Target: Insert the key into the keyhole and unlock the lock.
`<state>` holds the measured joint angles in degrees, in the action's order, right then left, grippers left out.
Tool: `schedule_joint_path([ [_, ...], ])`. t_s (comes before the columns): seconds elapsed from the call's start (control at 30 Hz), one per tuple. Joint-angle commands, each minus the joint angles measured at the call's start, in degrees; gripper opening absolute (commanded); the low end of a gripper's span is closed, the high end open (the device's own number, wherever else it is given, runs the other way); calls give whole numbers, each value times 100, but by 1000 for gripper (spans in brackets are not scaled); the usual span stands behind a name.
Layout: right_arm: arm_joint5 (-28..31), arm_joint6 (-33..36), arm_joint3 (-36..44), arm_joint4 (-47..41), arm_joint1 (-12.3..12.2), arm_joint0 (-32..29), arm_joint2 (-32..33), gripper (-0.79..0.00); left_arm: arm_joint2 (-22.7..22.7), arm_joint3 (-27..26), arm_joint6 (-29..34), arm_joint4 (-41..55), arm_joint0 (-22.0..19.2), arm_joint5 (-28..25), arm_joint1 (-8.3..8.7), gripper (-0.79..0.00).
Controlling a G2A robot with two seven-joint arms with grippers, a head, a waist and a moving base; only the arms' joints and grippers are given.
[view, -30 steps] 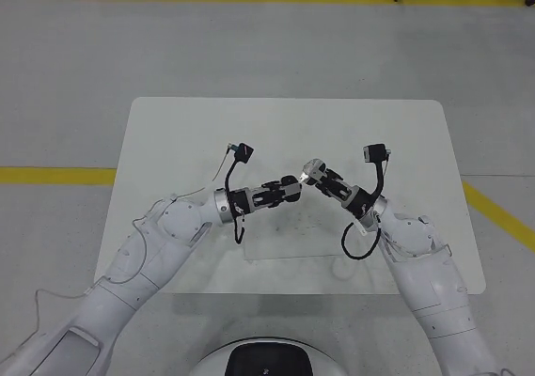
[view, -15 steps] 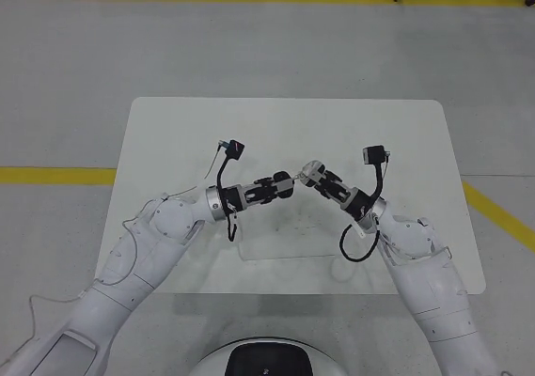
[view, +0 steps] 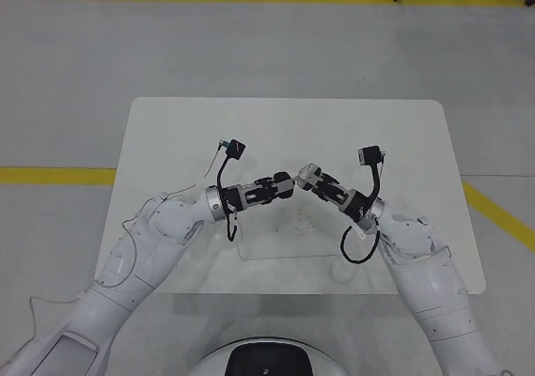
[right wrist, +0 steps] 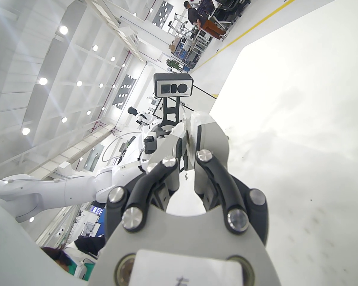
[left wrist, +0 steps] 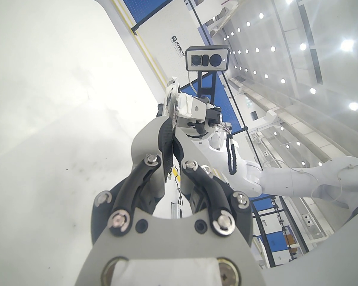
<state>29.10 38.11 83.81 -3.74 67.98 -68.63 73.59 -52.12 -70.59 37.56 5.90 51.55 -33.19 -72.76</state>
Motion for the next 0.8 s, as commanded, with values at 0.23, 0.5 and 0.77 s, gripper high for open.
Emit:
schedule_joint_path([
  [0.23, -1, 377, -114, -267, -31, 93, 5, -613, -55, 23, 101, -77, 28, 13, 6, -785],
  [0.5, -98, 536, -142, -224, -50, 152, -61, -785, -80, -5, 102, -128, 41, 20, -3, -785],
  [0.77, -140, 719, -166, -291, -68, 200, -117, -785, -163, 20, 185, -104, 50, 9, 8, -785],
])
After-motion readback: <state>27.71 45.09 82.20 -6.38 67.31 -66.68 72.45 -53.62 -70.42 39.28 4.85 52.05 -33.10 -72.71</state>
